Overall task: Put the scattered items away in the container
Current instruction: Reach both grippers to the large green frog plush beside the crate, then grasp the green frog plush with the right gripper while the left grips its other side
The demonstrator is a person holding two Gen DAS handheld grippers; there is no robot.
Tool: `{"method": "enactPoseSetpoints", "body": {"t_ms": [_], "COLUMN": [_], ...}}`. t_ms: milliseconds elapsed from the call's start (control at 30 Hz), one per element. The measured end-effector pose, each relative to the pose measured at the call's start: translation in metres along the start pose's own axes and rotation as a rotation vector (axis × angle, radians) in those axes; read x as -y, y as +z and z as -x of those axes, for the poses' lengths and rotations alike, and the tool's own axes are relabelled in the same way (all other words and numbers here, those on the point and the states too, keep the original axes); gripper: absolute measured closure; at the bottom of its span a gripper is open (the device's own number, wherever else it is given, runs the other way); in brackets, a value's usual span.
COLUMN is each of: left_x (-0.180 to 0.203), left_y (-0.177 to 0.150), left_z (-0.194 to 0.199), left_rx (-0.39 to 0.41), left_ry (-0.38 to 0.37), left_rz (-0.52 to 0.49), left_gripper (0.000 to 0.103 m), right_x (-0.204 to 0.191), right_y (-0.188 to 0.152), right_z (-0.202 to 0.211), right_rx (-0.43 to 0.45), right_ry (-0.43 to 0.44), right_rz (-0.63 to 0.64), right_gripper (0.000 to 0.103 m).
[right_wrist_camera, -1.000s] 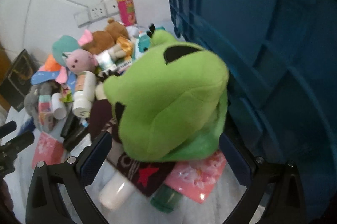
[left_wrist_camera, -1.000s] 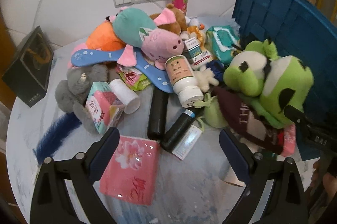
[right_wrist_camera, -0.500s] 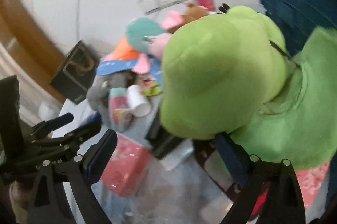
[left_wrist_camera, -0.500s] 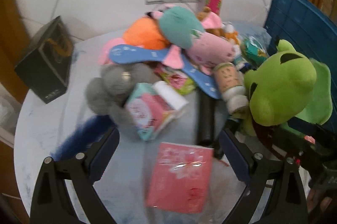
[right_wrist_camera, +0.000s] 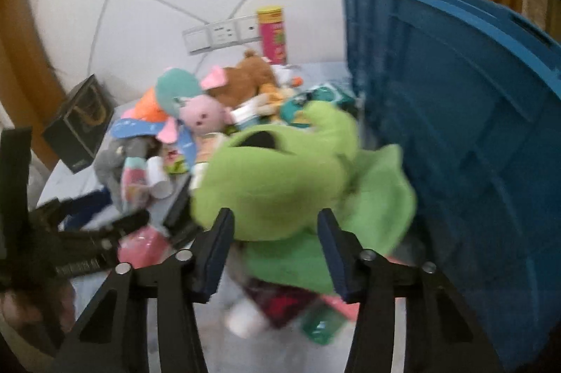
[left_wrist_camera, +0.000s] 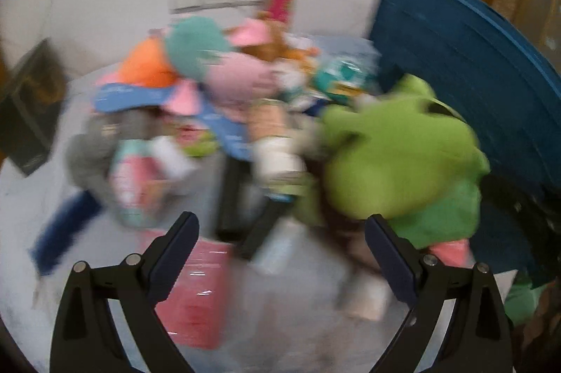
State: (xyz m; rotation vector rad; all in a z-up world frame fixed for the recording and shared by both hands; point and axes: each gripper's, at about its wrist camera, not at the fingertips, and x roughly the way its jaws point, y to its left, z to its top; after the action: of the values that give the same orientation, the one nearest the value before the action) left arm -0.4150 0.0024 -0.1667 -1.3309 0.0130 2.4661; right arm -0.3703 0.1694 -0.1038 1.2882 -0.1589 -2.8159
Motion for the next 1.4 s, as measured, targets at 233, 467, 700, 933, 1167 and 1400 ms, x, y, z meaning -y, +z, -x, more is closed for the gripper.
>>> {"method": "enactPoseSetpoints", "body": {"t_ms": [233, 467, 700, 933, 1167, 1400], "left_x": [0.060, 0.027, 0.008, 0.033, 0.067, 0.054], "left_y": [0.000, 0.020, 0.013, -0.004, -0.006, -0.003], "left_z": [-0.057, -0.063, -0.064, -0.049, -0.051, -0.033], "left_rx": [-0.052, -0.073, -0.100, -0.084, -0.057, 0.002], "left_ry": [0.072, 0.151, 0.145, 0.046, 0.063, 0.117], "left_rz": [-0.070, -0.002, 0.027, 0.016, -0.030, -0.014], "left_gripper": [0.048, 0.090, 0.095, 0.095, 0.042, 0.042], "right_x": [0.036, 0.050, 0.050, 0.054, 0.067, 0.062], "right_y": [0.010, 0.000, -0.017, -0.031, -0.037, -0.035], "right_z": [-0.015, -0.065, -0.115, -0.112, -0.087, -0.108], "right_rx": [-0.042, -0.163, -0.256, -0.240, -0.126, -0.161], "right_ry": [0.027, 0.059, 0.057, 0.077, 0.025, 0.039], "right_rz": [0.066, 0.038, -0.016, -0.087, -0.136, -0.117], "right_gripper": [0.055, 0.062, 0.065, 0.075, 0.051, 0.051]}}
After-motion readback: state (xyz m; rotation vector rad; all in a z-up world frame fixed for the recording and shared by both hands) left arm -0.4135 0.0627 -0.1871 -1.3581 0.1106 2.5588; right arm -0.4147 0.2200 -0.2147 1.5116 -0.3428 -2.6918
